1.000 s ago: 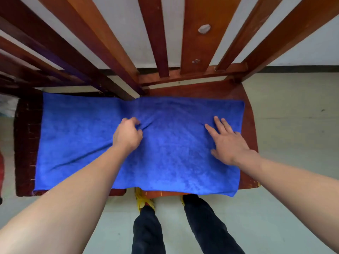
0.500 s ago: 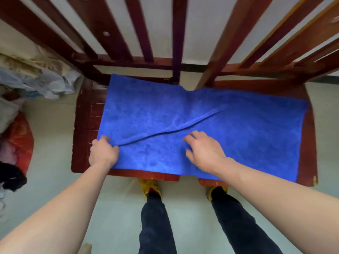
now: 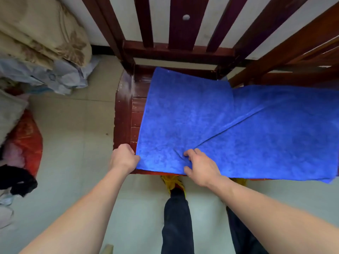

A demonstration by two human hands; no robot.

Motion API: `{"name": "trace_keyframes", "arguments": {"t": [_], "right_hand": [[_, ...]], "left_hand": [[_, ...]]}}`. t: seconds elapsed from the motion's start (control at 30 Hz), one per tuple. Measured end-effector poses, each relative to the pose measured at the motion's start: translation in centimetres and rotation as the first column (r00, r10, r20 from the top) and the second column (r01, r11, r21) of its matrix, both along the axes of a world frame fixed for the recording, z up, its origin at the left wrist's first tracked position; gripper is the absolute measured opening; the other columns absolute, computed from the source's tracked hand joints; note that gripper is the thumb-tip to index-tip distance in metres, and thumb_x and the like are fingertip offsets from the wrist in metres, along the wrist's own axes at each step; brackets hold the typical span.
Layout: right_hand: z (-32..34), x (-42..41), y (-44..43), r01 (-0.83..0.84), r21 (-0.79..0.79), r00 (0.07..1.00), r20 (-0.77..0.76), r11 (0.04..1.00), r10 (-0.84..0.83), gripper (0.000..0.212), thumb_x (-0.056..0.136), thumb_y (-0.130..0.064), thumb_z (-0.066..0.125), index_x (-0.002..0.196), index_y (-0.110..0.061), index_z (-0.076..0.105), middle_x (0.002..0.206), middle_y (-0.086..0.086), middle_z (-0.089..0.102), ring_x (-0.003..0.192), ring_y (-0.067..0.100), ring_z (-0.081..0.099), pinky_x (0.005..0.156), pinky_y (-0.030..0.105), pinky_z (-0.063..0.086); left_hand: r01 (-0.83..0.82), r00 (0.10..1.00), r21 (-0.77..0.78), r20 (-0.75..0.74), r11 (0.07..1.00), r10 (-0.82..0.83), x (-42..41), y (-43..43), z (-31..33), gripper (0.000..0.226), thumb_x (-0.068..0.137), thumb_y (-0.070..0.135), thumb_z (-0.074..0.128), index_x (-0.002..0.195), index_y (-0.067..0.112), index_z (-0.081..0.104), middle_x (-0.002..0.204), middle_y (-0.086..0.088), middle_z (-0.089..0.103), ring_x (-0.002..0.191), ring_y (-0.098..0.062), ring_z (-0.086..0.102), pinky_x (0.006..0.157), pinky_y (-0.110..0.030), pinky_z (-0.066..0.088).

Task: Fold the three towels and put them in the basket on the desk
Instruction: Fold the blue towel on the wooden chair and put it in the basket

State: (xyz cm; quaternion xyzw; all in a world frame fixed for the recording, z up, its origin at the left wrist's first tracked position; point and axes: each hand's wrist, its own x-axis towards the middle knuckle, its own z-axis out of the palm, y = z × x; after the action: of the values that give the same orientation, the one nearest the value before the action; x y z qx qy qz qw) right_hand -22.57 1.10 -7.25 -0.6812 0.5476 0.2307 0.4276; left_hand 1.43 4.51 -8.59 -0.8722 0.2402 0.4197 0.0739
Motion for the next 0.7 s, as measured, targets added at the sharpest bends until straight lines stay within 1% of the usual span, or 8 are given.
{"name": "trace_keyframes", "arguments": {"t": [0.07,0.13,0.27,0.37,0.47,0.57,0.63,0.7], "right_hand": [[0.1,-0.3,-0.8,0.047,-0.009,0.999,-0.003,0.999,-0.047,0.042,0.088,-0.029,0.053,0.129,-0.026,0.047,0.123,-0.001,0.05,0.115,0.02,0.053,0.084,0.036,0.048],[-0.1,-0.6,-1.5,0.105,-0.015,0.994,-0.012,0.994,-0.106,0.04,0.088,-0.029,0.055,0.128,-0.027,0.049,0.121,-0.002,0.051,0.113,0.019,0.054,0.084,0.033,0.047],[-0.9,-0.9,-1.6,0.185,0.039,0.982,0.035,0.982,-0.187,0.04,0.085,-0.026,0.061,0.124,-0.027,0.048,0.109,-0.007,0.043,0.11,0.013,0.051,0.083,0.028,0.042],[-1.7,-1.0,-1.3,0.197,0.05,0.978,0.062,0.979,-0.199,0.039,0.082,-0.026,0.062,0.118,-0.028,0.048,0.109,-0.004,0.047,0.11,0.016,0.05,0.088,0.034,0.045],[-2.2,-1.2,-1.7,0.226,0.045,0.972,0.056,0.973,-0.229,0.035,0.081,-0.026,0.061,0.114,-0.027,0.048,0.107,-0.002,0.047,0.108,0.021,0.049,0.088,0.035,0.045],[-2.5,-1.5,-2.0,0.229,0.072,0.971,0.059,0.971,-0.233,0.035,0.082,-0.025,0.06,0.115,-0.028,0.048,0.105,-0.005,0.044,0.108,0.021,0.048,0.087,0.033,0.043],[-2.5,-1.5,-1.8,0.246,0.128,0.965,0.06,0.961,-0.255,0.037,0.082,-0.025,0.061,0.117,-0.029,0.049,0.108,-0.004,0.046,0.11,0.021,0.047,0.089,0.034,0.042],[-2.2,-1.7,-1.9,0.297,0.21,0.945,0.074,0.931,-0.318,0.042,0.082,-0.028,0.064,0.122,-0.029,0.049,0.115,-0.002,0.048,0.112,0.02,0.048,0.091,0.033,0.043]], "left_hand": [[0.068,0.997,-0.101,0.027,0.993,-0.066,0.4,-3.3,0.6,0.02,0.077,0.028,0.069,0.092,0.019,0.06,0.093,-0.005,0.063,0.094,-0.029,0.06,0.075,-0.031,0.047],[0.105,0.994,-0.258,0.033,0.96,-0.1,0.4,-7.7,0.7,0.036,0.078,0.035,0.071,0.108,0.017,0.059,0.103,-0.008,0.066,0.102,-0.031,0.06,0.082,-0.037,0.049],[0.045,0.999,-0.437,-0.009,0.898,-0.054,-0.6,-16.4,0.2,0.054,0.078,0.04,0.072,0.121,0.012,0.055,0.117,-0.011,0.064,0.109,-0.032,0.059,0.089,-0.04,0.05],[-0.031,0.999,-0.473,-0.042,0.88,0.012,-1.7,-20.2,-0.6,0.04,0.077,0.037,0.073,0.108,0.016,0.057,0.109,-0.008,0.065,0.1,-0.029,0.062,0.085,-0.04,0.053],[-0.037,0.999,-0.483,-0.003,0.875,0.04,-2.4,-21.6,-1.3,0.016,0.084,0.027,0.065,0.092,0.014,0.06,0.096,-0.009,0.064,0.09,-0.027,0.06,0.079,-0.031,0.049],[-0.161,0.979,-0.539,0.02,0.827,0.203,-1.1,-20.9,-0.9,0.015,0.083,0.023,0.06,0.094,0.013,0.06,0.094,-0.008,0.06,0.087,-0.024,0.057,0.08,-0.033,0.05],[-0.198,0.965,-0.567,0.03,0.8,0.261,-0.1,-20.0,-0.4,0.009,0.079,0.019,0.063,0.079,0.018,0.054,0.086,-0.008,0.059,0.083,-0.021,0.056,0.075,-0.033,0.049],[-0.22,0.965,-0.581,-0.014,0.784,0.26,-0.5,-19.8,0.9,0.023,0.078,0.015,0.067,0.069,0.024,0.048,0.072,0.0,0.053,0.077,-0.019,0.053,0.067,-0.029,0.044]]}}
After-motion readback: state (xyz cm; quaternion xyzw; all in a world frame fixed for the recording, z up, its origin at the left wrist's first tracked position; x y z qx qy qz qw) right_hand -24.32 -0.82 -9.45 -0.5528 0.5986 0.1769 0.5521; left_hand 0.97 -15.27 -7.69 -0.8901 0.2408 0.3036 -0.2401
